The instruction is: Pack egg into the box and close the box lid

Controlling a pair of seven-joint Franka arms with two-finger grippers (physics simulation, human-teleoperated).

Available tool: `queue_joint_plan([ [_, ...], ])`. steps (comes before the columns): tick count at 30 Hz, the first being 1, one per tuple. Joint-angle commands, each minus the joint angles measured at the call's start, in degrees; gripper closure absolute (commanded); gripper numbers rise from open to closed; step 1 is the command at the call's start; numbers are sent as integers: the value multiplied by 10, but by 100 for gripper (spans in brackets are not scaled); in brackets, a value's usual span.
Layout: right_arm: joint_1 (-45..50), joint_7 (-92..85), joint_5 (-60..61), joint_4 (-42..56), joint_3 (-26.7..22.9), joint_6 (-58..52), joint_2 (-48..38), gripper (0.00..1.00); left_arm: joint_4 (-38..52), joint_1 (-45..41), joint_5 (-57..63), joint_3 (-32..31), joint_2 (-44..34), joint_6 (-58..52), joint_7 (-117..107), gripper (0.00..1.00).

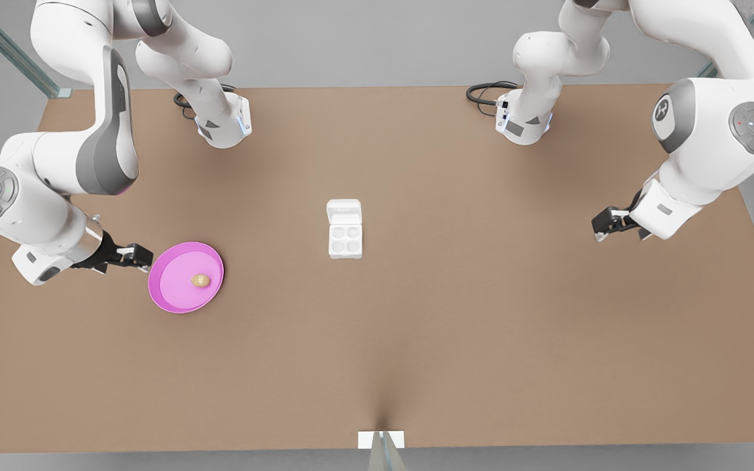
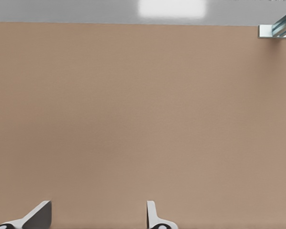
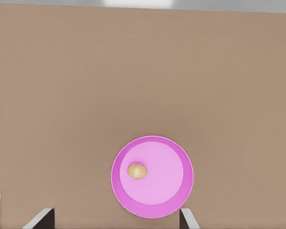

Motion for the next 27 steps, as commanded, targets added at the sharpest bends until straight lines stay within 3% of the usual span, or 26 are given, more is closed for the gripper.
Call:
queue_joint_plan([
  [1,-1,-2,0,-1,0,2,0,0,0,0,1,0,0,0,-1,0],
  [3,-5,-109,-9,-110,0,72,-39,0,0,0,1,-3,-1,0,-3,0],
  [5,-27,-337,-12,-149,-1,80,-32,0,0,0,1,-4,-1,0,-3,0],
  [7,-29,-455,-17,-209,-1,133,-23,0,0,0,1,-4,-1,0,-4,0],
  [12,-28,-577,-17,-331,0,305,16,0,0,0,1,-4,2,-2,-4,0],
  [20,-25,-657,-17,-352,2,357,98,0,-1,0,1,-5,4,-7,-3,0],
  [27,-40,-766,-17,-412,4,447,79,0,-1,0,1,-9,3,-10,-4,0],
])
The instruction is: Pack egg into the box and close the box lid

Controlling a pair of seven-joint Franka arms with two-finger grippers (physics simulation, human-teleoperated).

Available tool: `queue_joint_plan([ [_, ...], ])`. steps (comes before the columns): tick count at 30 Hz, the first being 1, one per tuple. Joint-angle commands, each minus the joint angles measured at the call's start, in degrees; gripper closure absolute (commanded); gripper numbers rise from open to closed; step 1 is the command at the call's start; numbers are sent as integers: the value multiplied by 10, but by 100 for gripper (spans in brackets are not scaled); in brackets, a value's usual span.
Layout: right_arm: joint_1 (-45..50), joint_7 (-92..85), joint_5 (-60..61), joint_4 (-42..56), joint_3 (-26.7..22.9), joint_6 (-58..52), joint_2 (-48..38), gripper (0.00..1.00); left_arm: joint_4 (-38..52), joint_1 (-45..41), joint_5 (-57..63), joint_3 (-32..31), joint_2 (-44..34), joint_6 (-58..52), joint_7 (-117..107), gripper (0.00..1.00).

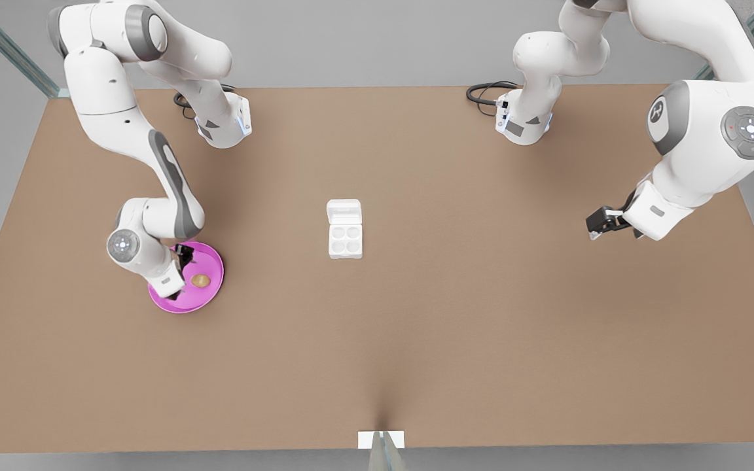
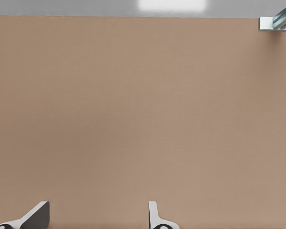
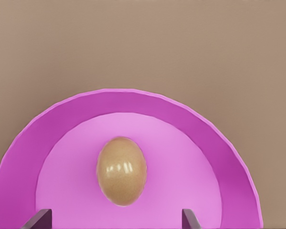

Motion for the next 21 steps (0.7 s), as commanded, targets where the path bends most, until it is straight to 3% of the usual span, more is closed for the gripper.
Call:
queue_joint_plan([
  [1,0,0,0,-1,0,1,0,0,0,0,0,0,0,0,0,0],
  [20,-4,-10,3,21,17,8,41,0,0,0,0,-3,1,-9,-1,0],
  [21,-4,-9,3,21,17,8,43,15,0,0,0,-3,1,-9,-1,0],
])
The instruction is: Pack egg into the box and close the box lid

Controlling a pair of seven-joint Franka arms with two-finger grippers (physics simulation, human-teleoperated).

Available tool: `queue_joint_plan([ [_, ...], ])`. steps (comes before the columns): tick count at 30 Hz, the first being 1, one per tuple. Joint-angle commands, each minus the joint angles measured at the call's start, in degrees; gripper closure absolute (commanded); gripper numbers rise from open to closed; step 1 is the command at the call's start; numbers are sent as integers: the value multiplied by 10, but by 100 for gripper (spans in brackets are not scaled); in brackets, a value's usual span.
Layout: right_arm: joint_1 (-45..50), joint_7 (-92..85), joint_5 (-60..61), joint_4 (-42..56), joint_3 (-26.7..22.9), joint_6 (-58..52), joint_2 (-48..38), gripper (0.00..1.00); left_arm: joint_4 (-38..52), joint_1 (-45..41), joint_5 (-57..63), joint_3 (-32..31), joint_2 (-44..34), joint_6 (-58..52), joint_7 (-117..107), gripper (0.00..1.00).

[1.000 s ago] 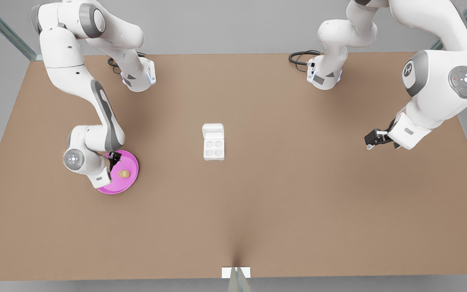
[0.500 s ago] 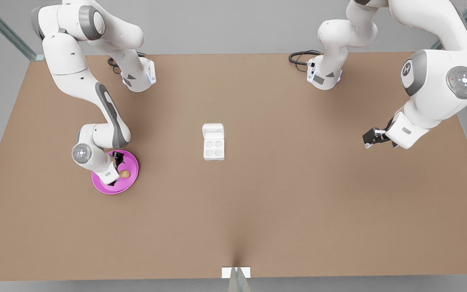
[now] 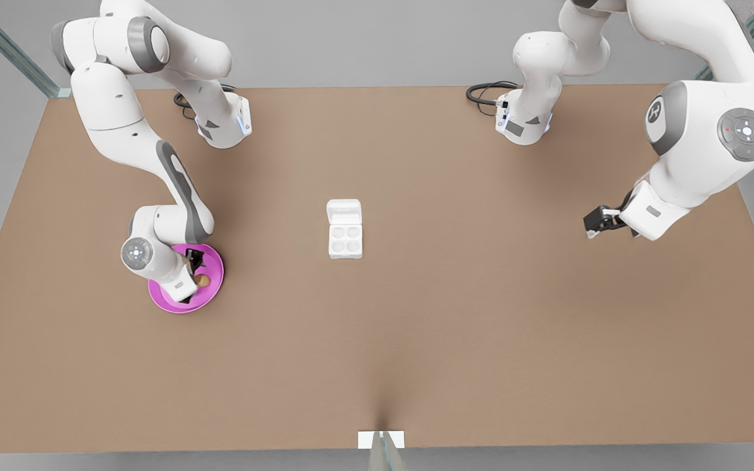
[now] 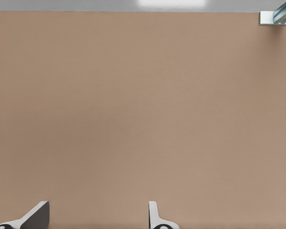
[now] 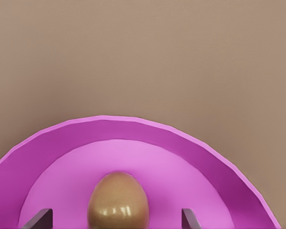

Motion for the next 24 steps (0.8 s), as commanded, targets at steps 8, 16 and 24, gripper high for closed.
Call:
queue_joint_plan([
  [8,-4,1,1,5,0,0,1,37,0,0,0,-3,0,-4,-1,0],
  [16,-3,0,1,4,0,0,6,37,0,0,0,-4,-1,-5,-1,0],
  [24,2,1,6,4,0,0,9,40,0,0,0,-4,-1,-8,-1,0],
])
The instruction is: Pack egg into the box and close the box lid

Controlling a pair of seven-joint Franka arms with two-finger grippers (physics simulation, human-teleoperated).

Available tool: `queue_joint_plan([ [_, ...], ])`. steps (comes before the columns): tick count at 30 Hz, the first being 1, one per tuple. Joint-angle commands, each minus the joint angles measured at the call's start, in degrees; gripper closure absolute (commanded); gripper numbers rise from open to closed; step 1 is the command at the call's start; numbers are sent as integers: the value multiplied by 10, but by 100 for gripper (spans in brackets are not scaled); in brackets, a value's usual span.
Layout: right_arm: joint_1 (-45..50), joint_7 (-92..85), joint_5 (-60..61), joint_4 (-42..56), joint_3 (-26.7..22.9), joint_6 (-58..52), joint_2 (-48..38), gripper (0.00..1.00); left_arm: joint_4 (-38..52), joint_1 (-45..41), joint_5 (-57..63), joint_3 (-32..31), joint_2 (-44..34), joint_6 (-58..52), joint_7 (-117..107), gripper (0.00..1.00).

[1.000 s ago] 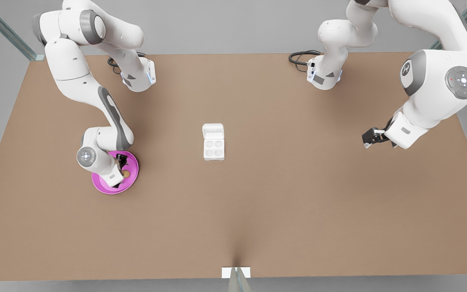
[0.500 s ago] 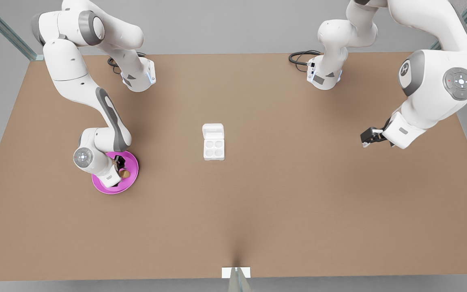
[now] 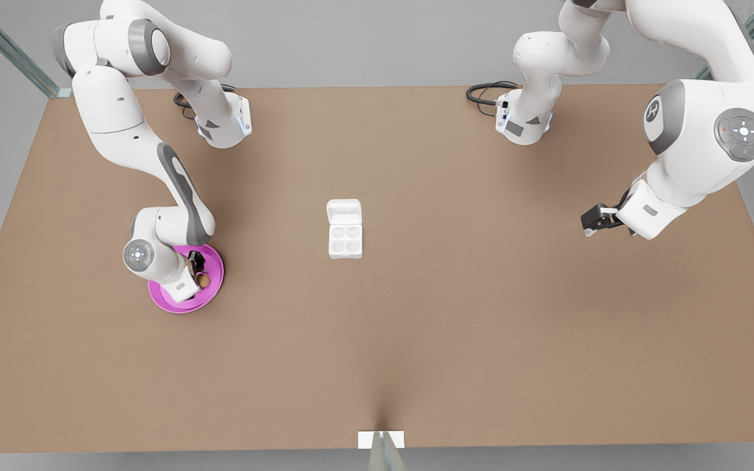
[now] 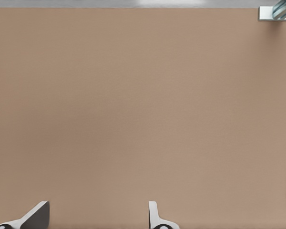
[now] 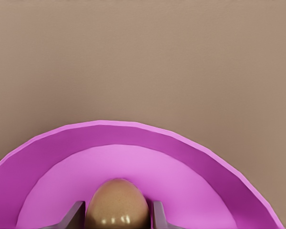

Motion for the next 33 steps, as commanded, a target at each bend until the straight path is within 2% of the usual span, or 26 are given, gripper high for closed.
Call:
queue_joint_plan([
  [1,0,0,0,0,1,0,0,40,0,0,0,0,0,0,0,0],
  [7,-2,0,3,1,0,0,1,45,0,0,0,0,0,-1,-1,0],
  [23,-3,1,4,3,3,0,3,45,1,0,0,-5,-1,-4,-9,0],
  [27,0,8,11,35,18,-12,-8,45,1,0,0,-8,-2,-4,-14,0],
  [30,74,84,81,115,25,-62,8,45,1,0,0,-8,-2,-4,-15,0],
  [33,152,207,98,169,26,-70,37,45,2,0,0,-8,-1,-4,-16,0],
])
